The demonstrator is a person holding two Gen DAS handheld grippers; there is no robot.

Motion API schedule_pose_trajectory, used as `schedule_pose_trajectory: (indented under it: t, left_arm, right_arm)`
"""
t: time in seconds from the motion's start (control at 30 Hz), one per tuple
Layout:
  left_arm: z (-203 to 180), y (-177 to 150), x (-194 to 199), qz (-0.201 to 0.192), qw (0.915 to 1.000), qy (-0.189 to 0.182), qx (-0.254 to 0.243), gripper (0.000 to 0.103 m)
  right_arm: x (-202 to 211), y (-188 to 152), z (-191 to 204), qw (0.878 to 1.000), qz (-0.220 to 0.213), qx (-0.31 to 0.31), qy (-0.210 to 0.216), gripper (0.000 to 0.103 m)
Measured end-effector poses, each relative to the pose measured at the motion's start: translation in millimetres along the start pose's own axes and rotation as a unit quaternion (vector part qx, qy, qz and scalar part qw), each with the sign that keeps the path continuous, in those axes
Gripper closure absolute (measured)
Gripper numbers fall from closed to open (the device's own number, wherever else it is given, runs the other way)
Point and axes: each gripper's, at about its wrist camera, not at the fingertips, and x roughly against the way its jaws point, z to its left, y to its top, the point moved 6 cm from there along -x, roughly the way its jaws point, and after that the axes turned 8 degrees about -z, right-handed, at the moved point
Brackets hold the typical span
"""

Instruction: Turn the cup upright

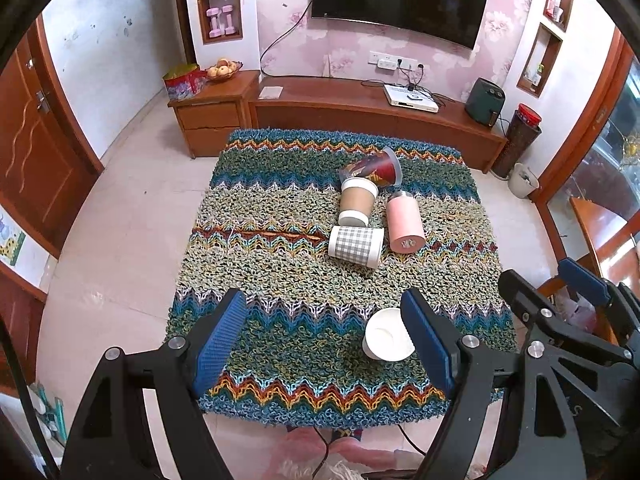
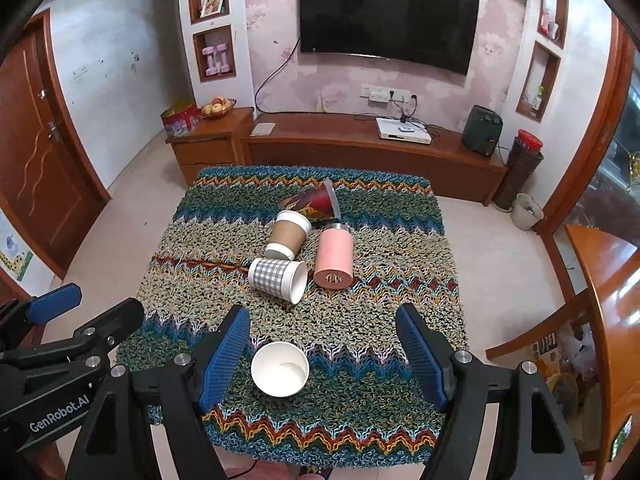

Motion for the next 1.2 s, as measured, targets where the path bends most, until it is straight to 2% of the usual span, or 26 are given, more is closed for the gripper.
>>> schedule_pose_trajectory:
  t: [0.43, 1.2]
  left_arm:
    - [-4, 5, -6, 0.001, 0.9998, 0.0, -0.019, 0.021]
    - [-7, 10, -7, -0.004, 0.9994, 0.002, -0.033, 0.021]
  right_arm:
    - [0, 5, -7, 1.0, -0.008, -0.013, -0.021, 0.027]
    - [-4, 9, -13, 0.999, -0.007, -0.03, -0.03, 0.027]
